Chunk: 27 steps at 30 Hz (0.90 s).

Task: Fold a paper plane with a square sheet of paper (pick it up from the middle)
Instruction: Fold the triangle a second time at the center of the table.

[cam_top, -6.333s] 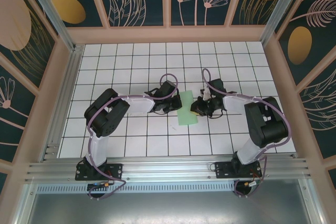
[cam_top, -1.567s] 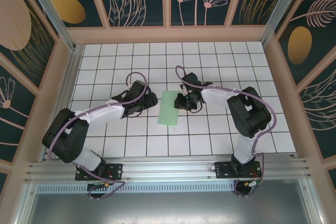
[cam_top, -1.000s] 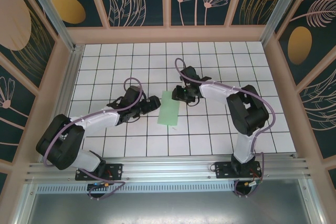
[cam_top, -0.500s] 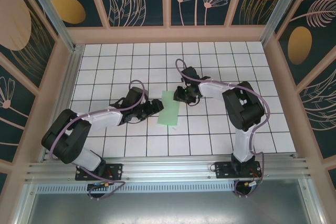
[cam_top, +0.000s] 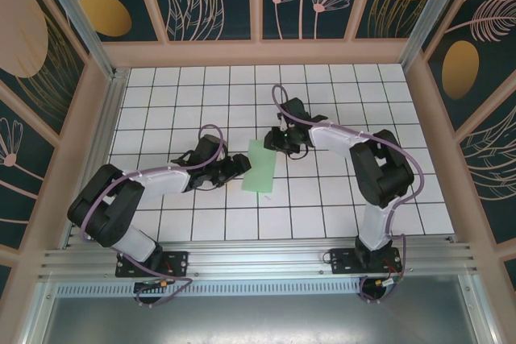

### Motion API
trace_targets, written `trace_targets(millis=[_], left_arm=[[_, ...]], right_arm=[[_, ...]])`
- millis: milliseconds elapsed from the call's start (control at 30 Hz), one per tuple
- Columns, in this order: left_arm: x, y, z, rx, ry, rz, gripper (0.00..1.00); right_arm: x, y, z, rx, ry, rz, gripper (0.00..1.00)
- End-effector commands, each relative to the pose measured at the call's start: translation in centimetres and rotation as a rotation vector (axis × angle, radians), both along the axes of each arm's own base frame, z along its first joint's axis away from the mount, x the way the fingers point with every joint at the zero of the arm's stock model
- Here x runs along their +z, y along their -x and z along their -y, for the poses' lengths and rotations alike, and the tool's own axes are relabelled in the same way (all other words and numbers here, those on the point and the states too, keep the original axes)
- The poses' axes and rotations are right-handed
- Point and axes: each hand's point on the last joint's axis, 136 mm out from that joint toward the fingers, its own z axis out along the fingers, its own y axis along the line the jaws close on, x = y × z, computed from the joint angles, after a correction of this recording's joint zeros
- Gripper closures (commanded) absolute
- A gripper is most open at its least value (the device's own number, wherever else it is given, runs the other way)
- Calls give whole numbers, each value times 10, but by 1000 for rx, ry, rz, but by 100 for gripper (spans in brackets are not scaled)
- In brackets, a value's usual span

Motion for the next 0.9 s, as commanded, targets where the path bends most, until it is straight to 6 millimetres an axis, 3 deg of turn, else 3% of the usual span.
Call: trace_targets(millis=[0,233,467,600,733,833,867], left_arm=[[-1,1,5,-8,30,-14,26],[-4,19,15,-57,78,-59,27],[-4,36,27,-110,126,-93,30],[1,38,35,-120,180,-99,40],[-1,35,31,-87,166,-96,51],[-7,31,26,-47,129,-94,67],[-9,29,23,-32,117,-93,69]], right_arm=[[-13,3,-5,22,-3,-45,64],[-39,11,-1,14,19,-97,64],[-47,13,3,3,38,-111,64],[-48,12,3,2,42,-110,65],[-46,12,3,3,40,-107,65],[-40,11,0,10,23,-98,65],[-37,4,9,-14,13,-92,65]])
